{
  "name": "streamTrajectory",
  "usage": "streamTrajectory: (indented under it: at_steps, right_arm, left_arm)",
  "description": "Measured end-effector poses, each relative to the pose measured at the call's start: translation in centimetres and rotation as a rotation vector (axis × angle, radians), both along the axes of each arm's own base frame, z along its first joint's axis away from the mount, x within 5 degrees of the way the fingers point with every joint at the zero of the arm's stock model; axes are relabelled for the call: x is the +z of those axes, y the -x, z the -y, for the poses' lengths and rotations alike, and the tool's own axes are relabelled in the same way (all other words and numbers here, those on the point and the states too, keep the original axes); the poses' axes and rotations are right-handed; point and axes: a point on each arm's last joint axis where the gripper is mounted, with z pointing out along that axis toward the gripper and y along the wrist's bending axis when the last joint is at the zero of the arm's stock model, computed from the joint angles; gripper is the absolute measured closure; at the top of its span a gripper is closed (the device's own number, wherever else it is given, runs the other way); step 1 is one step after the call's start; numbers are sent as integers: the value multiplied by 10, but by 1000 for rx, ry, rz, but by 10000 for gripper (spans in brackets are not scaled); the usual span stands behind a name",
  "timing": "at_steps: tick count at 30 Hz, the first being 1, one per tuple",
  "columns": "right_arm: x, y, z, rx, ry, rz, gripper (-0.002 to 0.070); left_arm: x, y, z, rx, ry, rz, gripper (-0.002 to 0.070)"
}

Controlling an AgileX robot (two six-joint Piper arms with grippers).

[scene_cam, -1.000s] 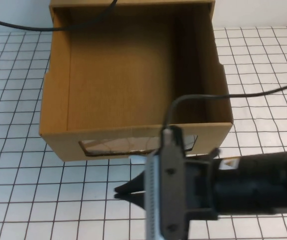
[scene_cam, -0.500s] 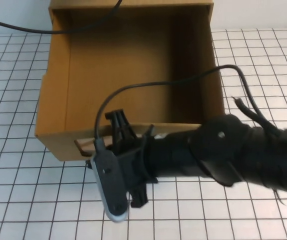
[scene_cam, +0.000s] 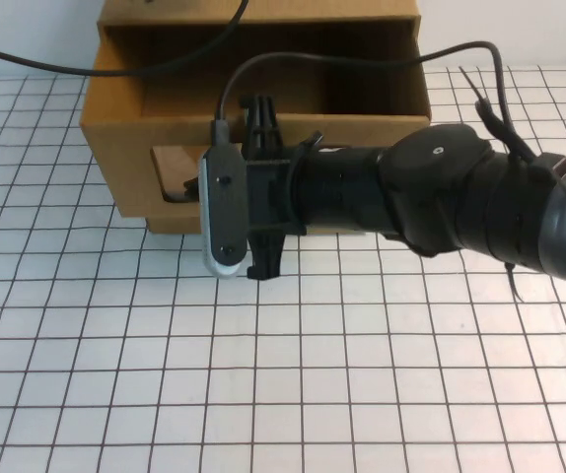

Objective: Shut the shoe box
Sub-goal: Close the shoe box with your right arm

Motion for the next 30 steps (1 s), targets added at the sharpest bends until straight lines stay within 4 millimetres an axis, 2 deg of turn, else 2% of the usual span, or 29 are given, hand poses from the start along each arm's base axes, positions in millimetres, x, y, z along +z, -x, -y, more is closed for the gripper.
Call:
streamTrajectory:
  at_steps: [3, 10, 16, 19, 23, 30]
  right_arm:
    - [0, 1, 0, 8, -13, -23, 689]
    - [-2, 18, -10, 156, -39, -111, 689]
    - [-12, 22, -17, 199, -21, -142, 689]
    - [-24, 15, -18, 161, 5, -140, 689]
    - [-43, 0, -15, 107, 36, -154, 689]
    - [-45, -45, -3, 4, -2, -141, 689]
  left_arm:
    - [0, 0, 0, 0, 0, 0, 677]
    - [0, 0, 0, 3, 1, 0, 677]
    - [-2, -4, 0, 23, 7, 1, 677]
    - [-11, -10, 0, 28, 7, -20, 677]
    - [-13, -13, 1, 31, 15, -21, 677]
    - [-16, -15, 2, 28, 35, -27, 677]
